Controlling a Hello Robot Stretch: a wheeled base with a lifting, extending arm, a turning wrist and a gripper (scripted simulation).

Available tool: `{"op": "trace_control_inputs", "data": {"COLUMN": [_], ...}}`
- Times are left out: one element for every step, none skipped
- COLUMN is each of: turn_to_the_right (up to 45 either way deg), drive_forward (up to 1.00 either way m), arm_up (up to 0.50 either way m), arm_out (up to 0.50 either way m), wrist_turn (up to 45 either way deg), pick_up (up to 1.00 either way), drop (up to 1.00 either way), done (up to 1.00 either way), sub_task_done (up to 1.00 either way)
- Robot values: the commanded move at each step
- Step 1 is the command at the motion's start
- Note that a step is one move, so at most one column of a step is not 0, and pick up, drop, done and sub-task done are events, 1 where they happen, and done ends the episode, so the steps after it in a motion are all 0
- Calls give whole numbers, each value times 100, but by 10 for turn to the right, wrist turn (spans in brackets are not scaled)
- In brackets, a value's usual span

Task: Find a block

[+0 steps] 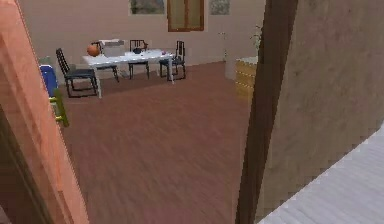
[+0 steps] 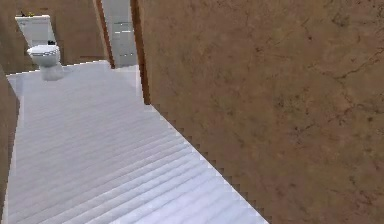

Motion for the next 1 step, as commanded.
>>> {"op": "trace_control_inputs", "data": {"turn_to_the_right": [0], "drive_forward": [45], "arm_up": [0], "arm_out": [0], "wrist_turn": [0], "pick_up": [0], "drop": [0], "done": [0], "sub_task_done": [0]}}
